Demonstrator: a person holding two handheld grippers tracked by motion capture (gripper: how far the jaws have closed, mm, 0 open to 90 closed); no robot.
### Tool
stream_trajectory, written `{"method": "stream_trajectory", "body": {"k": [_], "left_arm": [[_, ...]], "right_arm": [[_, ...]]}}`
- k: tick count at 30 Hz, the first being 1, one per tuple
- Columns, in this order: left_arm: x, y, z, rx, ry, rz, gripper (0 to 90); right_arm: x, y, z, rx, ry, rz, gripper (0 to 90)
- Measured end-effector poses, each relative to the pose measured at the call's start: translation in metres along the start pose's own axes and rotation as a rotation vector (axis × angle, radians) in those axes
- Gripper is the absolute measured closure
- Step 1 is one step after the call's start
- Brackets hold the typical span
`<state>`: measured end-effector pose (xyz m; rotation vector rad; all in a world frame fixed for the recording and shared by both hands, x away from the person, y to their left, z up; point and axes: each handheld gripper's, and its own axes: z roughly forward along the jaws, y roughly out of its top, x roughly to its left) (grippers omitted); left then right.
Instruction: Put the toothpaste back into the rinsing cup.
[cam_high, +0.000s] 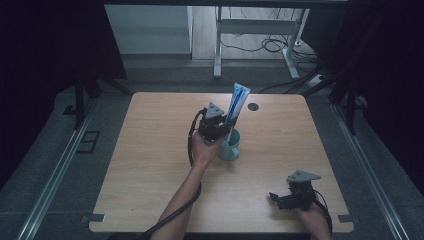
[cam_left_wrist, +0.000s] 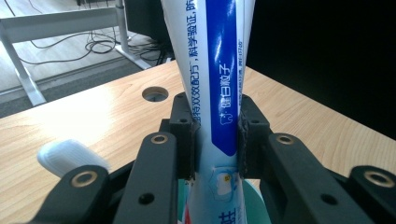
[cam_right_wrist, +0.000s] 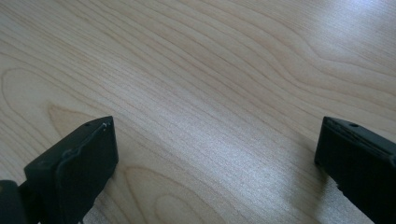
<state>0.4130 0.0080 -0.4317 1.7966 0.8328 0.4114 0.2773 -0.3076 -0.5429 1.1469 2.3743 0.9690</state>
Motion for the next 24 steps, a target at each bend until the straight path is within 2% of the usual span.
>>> {"method": "stream_trajectory", "body": {"k": [24], "left_arm": [[-0.003, -0.027, 0.016, 0.038, 0.028, -0.005, 72.3]], "right_arm": [[0.0, 0.0, 0.0, -0.001, -0.001, -0.001, 0.0]]}}
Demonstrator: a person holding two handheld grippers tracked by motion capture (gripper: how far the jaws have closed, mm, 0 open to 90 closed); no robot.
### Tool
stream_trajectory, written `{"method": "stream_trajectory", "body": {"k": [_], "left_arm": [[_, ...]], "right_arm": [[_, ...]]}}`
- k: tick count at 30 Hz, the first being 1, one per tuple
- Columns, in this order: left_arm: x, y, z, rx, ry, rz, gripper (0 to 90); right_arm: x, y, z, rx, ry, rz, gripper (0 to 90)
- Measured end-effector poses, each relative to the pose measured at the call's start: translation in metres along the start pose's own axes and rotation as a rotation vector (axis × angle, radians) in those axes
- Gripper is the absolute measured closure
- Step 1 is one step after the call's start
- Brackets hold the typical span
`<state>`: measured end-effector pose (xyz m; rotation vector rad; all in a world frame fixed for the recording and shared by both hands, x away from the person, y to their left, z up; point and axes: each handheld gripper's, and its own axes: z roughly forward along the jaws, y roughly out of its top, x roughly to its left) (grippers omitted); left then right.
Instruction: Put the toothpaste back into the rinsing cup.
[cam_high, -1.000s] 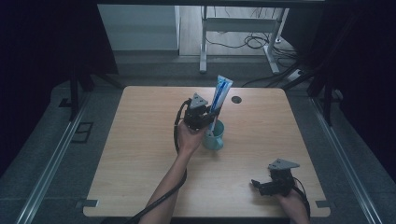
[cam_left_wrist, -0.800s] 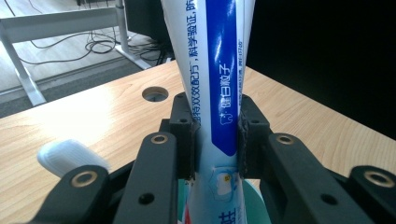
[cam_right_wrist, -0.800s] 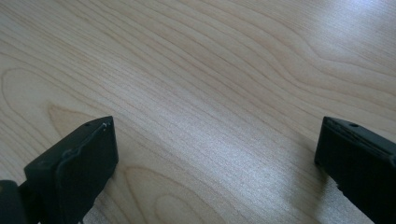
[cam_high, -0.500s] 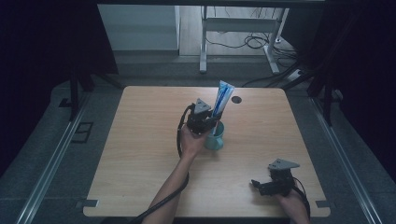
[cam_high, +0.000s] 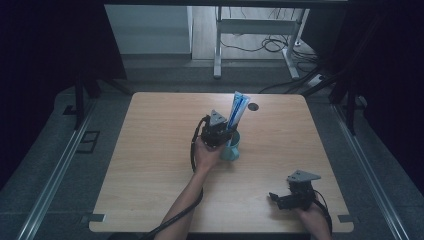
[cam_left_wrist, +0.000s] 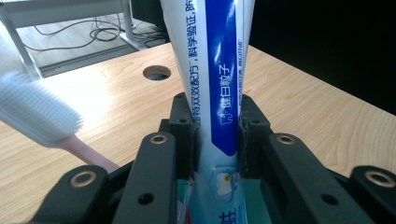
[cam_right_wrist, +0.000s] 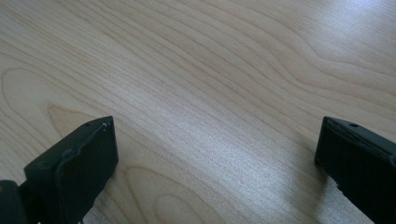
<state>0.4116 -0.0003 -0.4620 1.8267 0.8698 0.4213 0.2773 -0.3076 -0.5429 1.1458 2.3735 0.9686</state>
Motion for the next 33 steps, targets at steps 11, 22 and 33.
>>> {"method": "stream_trajectory", "body": {"k": [11, 22, 33], "left_arm": [[-0.001, -0.007, 0.001, 0.008, 0.01, -0.008, 71.8], [-0.002, -0.013, 0.002, 0.018, 0.016, 0.006, 70.8], [-0.002, -0.017, 0.002, 0.047, 0.017, 0.011, 69.3]], "right_arm": [[0.0, 0.0, 0.0, 0.0, 0.002, -0.001, 0.0], [0.0, 0.0, 0.0, -0.001, 0.005, -0.001, 0.0], [0.0, 0.0, 0.0, -0.001, 0.005, -0.002, 0.0]]}}
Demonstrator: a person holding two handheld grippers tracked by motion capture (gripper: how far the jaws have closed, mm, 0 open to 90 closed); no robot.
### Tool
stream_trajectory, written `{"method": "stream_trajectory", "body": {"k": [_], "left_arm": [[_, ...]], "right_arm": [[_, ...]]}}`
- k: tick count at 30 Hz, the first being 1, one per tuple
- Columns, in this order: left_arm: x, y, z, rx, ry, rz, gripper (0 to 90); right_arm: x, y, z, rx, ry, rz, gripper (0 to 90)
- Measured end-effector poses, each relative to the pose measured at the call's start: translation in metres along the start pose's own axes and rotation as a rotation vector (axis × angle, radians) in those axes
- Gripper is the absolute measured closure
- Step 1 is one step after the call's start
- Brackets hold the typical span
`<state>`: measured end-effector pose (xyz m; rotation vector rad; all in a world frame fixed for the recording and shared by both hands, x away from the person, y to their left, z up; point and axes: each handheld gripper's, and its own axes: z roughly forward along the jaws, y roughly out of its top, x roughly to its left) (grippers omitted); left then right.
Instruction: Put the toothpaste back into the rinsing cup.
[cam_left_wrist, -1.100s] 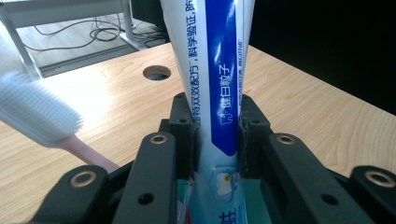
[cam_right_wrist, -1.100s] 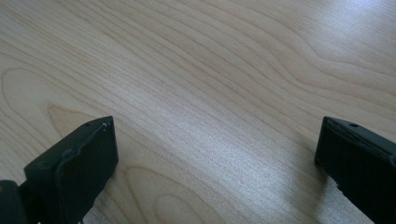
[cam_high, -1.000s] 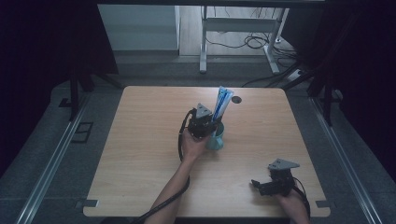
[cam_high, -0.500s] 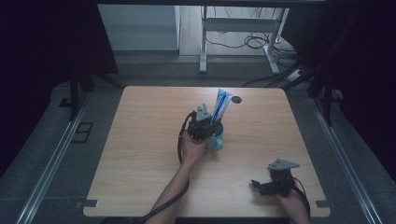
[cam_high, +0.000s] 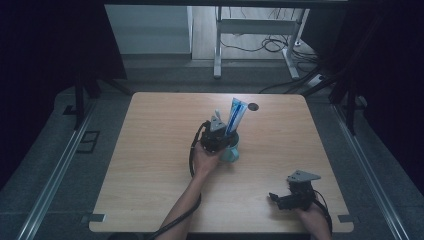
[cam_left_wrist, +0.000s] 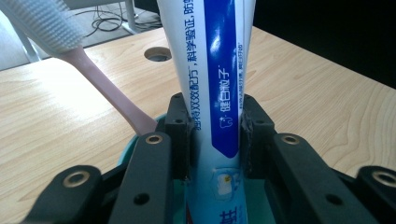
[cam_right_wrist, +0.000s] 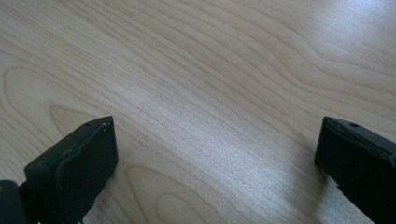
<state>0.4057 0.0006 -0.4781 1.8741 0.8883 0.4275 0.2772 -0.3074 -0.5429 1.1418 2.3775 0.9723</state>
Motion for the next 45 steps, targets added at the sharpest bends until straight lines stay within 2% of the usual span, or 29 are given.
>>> {"method": "stream_trajectory", "body": {"k": [4, 6, 7, 10, 21, 30, 35, 38, 45], "left_arm": [[-0.001, -0.003, 0.001, 0.035, 0.01, 0.02, 68.0], [0.0, -0.004, 0.001, 0.036, 0.009, 0.021, 67.5], [0.001, -0.005, 0.0, 0.031, 0.007, 0.006, 66.8], [0.002, -0.004, -0.001, 0.034, 0.005, -0.005, 66.7], [0.003, -0.003, -0.004, 0.042, -0.007, -0.025, 64.1], [0.003, 0.002, -0.013, 0.011, -0.028, -0.038, 52.6], [0.001, 0.003, -0.017, 0.019, -0.036, -0.025, 47.6], [0.0, 0.003, -0.018, 0.027, -0.043, -0.014, 41.7], [-0.002, 0.005, -0.024, 0.025, -0.053, -0.011, 33.3]], "right_arm": [[0.0, 0.0, 0.0, 0.0, 0.0, 0.0, 0.0], [0.0, 0.0, 0.0, 0.0, 0.0, 0.0, 0.0], [0.0, 0.0, 0.0, 0.0, 0.0, 0.0, 0.0], [0.0, 0.0, 0.0, 0.0, 0.0, 0.0, 0.0], [0.0, 0.0, 0.0, 0.0, 0.0, 0.0, 0.0], [0.0, 0.0, 0.0, 0.0, 0.0, 0.0, 0.0], [0.0, 0.0, 0.0, 0.0, 0.0, 0.0, 0.0], [0.0, 0.0, 0.0, 0.0, 0.0, 0.0, 0.0], [0.0, 0.0, 0.0, 0.0, 0.0, -0.001, 0.0]]}}
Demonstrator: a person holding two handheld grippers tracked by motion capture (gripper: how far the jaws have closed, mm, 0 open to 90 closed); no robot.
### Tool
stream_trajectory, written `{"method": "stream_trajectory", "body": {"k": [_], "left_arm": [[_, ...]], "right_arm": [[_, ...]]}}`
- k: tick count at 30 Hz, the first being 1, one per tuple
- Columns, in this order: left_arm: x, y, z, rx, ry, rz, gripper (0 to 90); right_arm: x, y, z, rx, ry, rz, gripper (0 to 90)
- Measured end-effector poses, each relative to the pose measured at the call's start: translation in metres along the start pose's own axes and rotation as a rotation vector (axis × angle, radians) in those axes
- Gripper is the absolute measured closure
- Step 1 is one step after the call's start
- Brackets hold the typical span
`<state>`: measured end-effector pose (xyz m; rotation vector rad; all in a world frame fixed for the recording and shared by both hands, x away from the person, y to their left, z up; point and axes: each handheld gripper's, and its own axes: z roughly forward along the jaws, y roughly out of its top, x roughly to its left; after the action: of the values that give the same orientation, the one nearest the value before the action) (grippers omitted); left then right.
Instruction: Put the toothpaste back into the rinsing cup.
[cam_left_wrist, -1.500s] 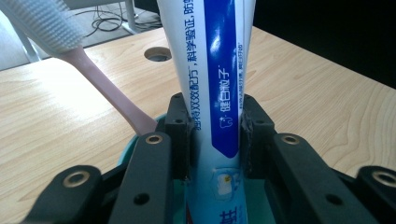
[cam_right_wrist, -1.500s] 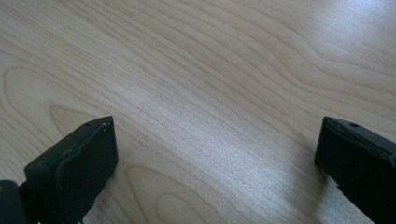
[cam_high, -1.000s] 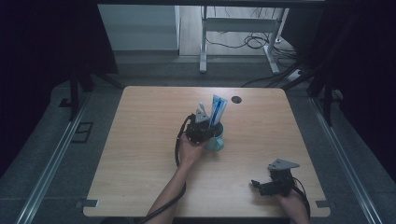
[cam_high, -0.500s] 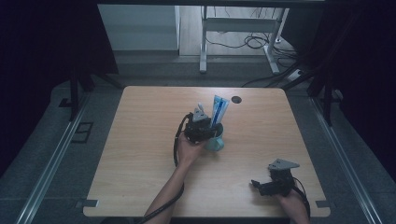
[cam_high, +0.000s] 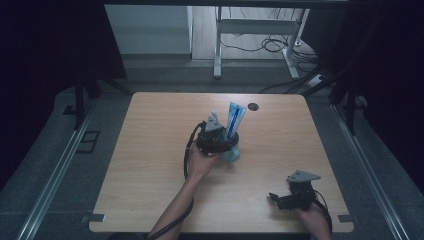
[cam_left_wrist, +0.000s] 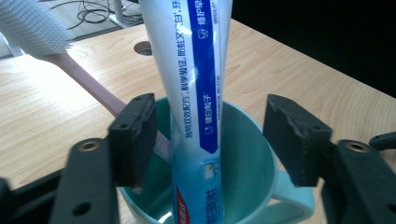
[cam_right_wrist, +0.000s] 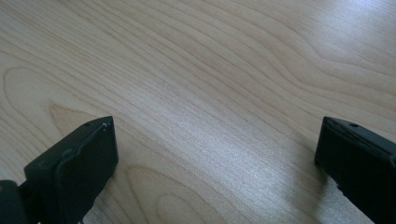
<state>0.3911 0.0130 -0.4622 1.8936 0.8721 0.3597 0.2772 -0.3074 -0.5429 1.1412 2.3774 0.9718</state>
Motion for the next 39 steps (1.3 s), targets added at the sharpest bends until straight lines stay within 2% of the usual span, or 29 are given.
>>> {"method": "stream_trajectory", "body": {"k": [6, 12, 18, 21, 24, 26, 32, 39], "left_arm": [[-0.004, 0.002, -0.003, 0.035, 0.001, 0.022, 24.1], [-0.005, 0.001, -0.007, 0.04, -0.004, 0.028, 18.8], [-0.005, 0.001, -0.013, 0.053, 0.019, 0.029, 14.8], [-0.004, 0.0, -0.016, 0.046, 0.005, 0.029, 14.2], [-0.003, -0.001, -0.018, 0.04, -0.028, 0.015, 13.8], [-0.004, -0.001, -0.02, 0.037, -0.028, 0.028, 14.0], [-0.005, -0.004, -0.022, 0.022, -0.066, 0.061, 14.0], [-0.008, -0.005, -0.025, 0.039, -0.064, 0.102, 14.0]], "right_arm": [[0.0, 0.0, 0.0, 0.0, 0.0, 0.0, 0.0], [0.0, 0.0, 0.0, 0.0, 0.0, 0.0, 0.0], [0.0, 0.0, 0.0, 0.0, 0.0, 0.0, 0.0], [0.0, 0.0, 0.0, 0.0, 0.0, 0.001, 0.0], [0.0, 0.0, 0.0, 0.0, 0.0, 0.0, 0.0], [0.0, 0.0, 0.0, 0.0, 0.0, 0.0, 0.0], [0.0, 0.0, 0.0, 0.0, 0.0, 0.0, 0.0], [0.0, 0.0, 0.0, 0.0, 0.0, 0.0, 0.0]]}}
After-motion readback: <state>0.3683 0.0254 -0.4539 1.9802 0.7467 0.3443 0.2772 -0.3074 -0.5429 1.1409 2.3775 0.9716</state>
